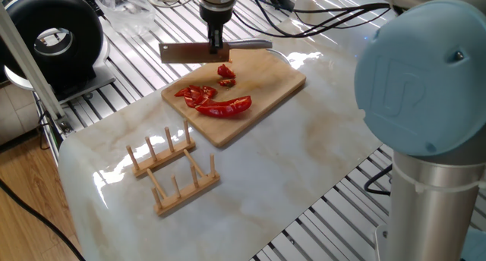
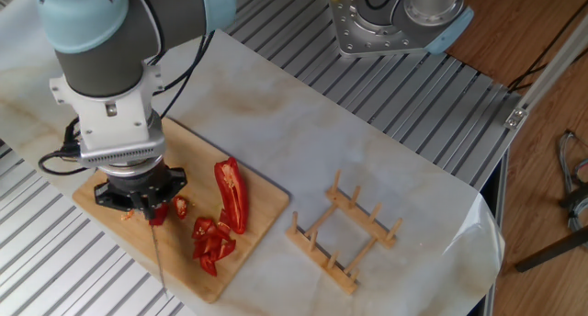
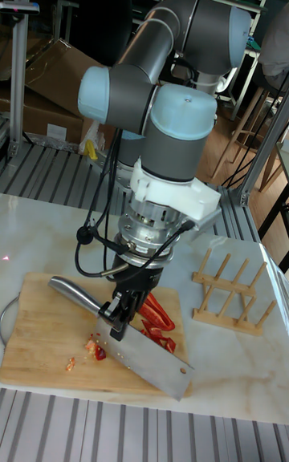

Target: Chop the chili peppers

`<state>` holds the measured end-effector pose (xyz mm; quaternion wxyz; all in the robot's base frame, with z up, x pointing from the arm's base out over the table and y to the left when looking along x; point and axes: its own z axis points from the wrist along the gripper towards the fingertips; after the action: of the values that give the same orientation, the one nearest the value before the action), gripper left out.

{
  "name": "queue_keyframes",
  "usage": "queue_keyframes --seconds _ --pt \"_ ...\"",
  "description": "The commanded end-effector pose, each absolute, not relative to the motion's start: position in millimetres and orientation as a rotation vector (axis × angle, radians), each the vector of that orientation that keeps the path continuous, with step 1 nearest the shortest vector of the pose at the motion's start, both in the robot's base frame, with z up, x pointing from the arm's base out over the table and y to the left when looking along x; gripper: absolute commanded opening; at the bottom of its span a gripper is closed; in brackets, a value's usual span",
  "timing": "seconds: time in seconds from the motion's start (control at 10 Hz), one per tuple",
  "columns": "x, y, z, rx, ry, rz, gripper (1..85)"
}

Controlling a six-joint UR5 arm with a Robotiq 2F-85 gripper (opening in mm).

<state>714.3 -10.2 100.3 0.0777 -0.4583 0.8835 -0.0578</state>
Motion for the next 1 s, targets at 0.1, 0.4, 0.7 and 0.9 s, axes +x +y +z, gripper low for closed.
queue_keyframes --seconds 0.1,0.4,0.7,0.9 --pt "733 -21 102 -1.216 2.675 -0.248 1.3" --pt "732 -9 91 -1.16 2.709 -0.167 1.3" --pt "718 1 81 -1.165 2.755 -0.076 1.3" --pt "716 13 83 -1.139 2.755 -0.008 1.3"
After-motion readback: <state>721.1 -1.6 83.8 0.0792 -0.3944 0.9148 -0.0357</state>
